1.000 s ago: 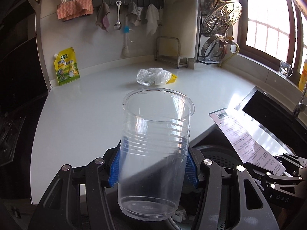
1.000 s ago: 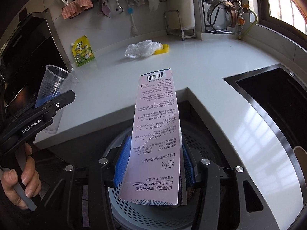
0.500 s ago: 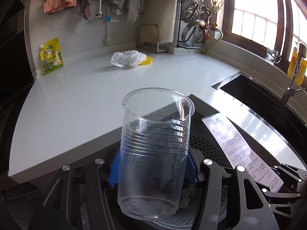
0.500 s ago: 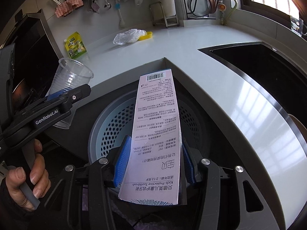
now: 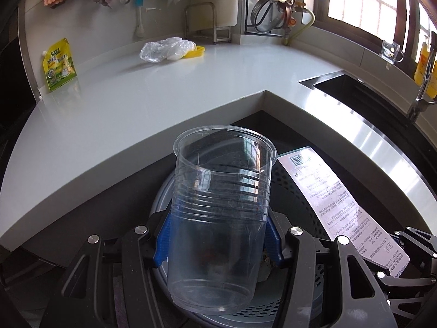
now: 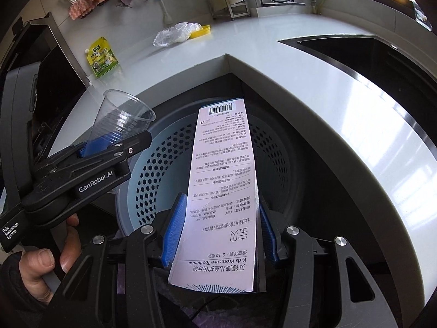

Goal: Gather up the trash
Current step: 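Carry leaflet and cup over the basket and open both tools to drop them, then lift both open tools toward the plastic bag on the counter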

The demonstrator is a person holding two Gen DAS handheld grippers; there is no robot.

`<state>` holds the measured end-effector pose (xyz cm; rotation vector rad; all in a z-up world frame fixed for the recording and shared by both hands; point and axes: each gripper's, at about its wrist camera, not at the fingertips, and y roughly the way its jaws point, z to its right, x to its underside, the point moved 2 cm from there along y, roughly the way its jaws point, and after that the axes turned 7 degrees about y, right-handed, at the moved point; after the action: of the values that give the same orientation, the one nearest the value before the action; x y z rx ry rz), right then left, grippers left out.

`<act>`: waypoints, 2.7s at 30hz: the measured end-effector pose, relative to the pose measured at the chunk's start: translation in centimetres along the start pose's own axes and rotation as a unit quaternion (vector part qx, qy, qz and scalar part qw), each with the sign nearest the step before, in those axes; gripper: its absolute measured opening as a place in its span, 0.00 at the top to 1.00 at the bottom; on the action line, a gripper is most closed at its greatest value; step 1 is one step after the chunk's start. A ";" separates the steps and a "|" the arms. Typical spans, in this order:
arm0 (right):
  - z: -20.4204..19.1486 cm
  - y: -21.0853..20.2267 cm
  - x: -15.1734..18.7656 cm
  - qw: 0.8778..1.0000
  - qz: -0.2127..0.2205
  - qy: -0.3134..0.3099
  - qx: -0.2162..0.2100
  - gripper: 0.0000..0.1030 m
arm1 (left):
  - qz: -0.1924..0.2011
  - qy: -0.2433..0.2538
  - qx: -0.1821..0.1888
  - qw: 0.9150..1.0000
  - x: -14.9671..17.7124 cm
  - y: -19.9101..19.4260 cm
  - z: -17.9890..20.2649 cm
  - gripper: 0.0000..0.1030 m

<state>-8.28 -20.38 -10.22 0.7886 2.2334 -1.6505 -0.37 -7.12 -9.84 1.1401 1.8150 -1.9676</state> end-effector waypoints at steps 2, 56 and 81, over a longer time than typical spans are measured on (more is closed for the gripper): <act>0.1 0.4 0.1 1.000 -0.006 0.002 0.000 0.53 | -0.005 -0.001 0.002 1.000 0.1 0.3 -0.1 0.47; 1.4 1.4 -0.1 1.000 0.005 0.017 0.008 0.41 | -0.025 -0.020 0.003 0.999 1.4 0.9 -1.0 0.16; -3.5 -2.3 -19.4 0.990 0.131 -0.055 -0.021 0.32 | 0.131 -0.035 -0.067 0.989 -16.7 -2.9 -10.9 0.07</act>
<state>6.74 -22.85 2.49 0.9129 1.9850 -1.4816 13.10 -1.97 4.18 1.1833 1.6416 -1.6903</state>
